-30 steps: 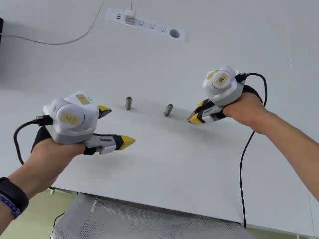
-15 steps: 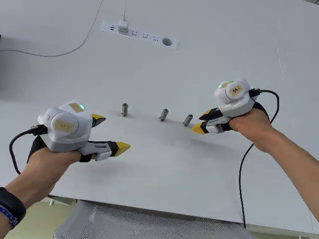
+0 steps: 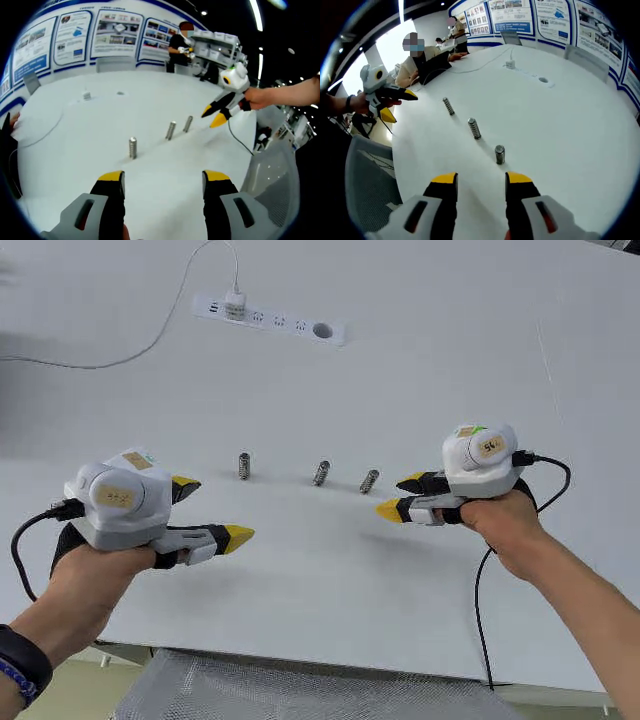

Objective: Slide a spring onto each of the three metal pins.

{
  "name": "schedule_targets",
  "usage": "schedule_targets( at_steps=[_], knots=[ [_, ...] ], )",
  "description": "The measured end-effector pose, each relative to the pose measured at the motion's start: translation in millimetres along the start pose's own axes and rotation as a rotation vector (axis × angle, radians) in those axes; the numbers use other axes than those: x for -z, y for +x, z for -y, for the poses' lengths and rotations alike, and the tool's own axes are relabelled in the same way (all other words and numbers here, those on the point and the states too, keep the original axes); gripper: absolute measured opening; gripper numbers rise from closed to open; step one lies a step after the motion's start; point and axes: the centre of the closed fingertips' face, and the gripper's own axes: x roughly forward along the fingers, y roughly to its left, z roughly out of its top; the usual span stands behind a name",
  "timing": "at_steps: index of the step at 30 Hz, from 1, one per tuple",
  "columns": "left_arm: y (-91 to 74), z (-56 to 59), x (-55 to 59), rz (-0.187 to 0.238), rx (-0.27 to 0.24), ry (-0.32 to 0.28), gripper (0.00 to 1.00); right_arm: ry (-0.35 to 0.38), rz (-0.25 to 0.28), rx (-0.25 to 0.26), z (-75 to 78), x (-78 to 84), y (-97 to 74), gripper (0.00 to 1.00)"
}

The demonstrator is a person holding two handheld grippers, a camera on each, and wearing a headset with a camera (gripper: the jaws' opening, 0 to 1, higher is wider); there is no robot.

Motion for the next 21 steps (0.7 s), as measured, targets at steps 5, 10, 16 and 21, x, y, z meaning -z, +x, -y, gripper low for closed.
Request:
schedule_targets(
  at_steps=[5,10,16,21],
  knots=[
    [-0.7,-0.4,-0.1,-0.004,-0.002,0.010,0.65,0.074,0.056,0.011,-1.4,2.2,-2.4,0.45],
    [-1.5,-0.1,-1.2,-0.004,-0.003,0.014,0.65,0.153,0.123,0.018,-3.0,2.9,-5.6,0.51],
    [-2.8,-0.8,-3.0,-0.005,-0.004,0.024,0.65,0.203,0.186,0.026,-5.6,2.5,-8.3,0.56],
    [-4.8,-3.5,-4.5,-0.003,-0.008,0.026,0.66,0.233,0.227,0.035,-10.2,1.1,-10.2,0.62]
  ],
)
